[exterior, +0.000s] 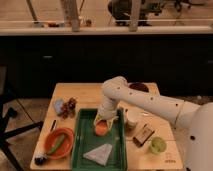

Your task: Place apple in tray

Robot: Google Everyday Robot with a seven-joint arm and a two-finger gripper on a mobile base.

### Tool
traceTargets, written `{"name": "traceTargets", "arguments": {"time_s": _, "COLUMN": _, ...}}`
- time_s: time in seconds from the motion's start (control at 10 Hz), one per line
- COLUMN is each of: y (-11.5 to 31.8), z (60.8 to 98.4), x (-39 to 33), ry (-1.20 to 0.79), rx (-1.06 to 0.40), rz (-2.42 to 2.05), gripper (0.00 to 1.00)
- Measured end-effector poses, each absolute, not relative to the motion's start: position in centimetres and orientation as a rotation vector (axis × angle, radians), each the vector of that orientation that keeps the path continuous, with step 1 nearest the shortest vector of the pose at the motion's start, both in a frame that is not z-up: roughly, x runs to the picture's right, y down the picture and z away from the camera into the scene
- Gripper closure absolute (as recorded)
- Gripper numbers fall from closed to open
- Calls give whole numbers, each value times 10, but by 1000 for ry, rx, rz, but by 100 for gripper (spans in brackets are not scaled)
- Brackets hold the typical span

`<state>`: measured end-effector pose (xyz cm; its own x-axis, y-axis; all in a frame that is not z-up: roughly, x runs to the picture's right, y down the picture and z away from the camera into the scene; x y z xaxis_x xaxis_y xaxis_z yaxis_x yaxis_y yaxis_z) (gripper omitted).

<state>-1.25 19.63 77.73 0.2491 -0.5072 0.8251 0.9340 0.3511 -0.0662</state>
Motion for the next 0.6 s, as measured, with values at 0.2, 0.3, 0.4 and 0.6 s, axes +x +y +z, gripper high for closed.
{"name": "traceTargets", "arguments": {"time_s": 0.2, "y": 197, "z": 776, "x": -14, "ry": -818, "rx": -642, "rz": -1088, "gripper": 20}}
{"name": "traceTargets", "arguments": {"time_s": 0.3, "y": 196, "z": 775, "x": -16, "ry": -821, "rx": -642, "rz": -1095, "gripper": 20}}
{"name": "traceTargets", "arguments": {"time_s": 0.4, "y": 195, "z": 773, "x": -17, "ry": -823, "rx": -641, "rz": -1103, "gripper": 20}}
{"name": "traceTargets", "arguments": {"time_s": 0.6, "y": 192, "z": 771, "x": -19, "ry": -820, "rx": -639, "rz": -1113, "gripper": 20}}
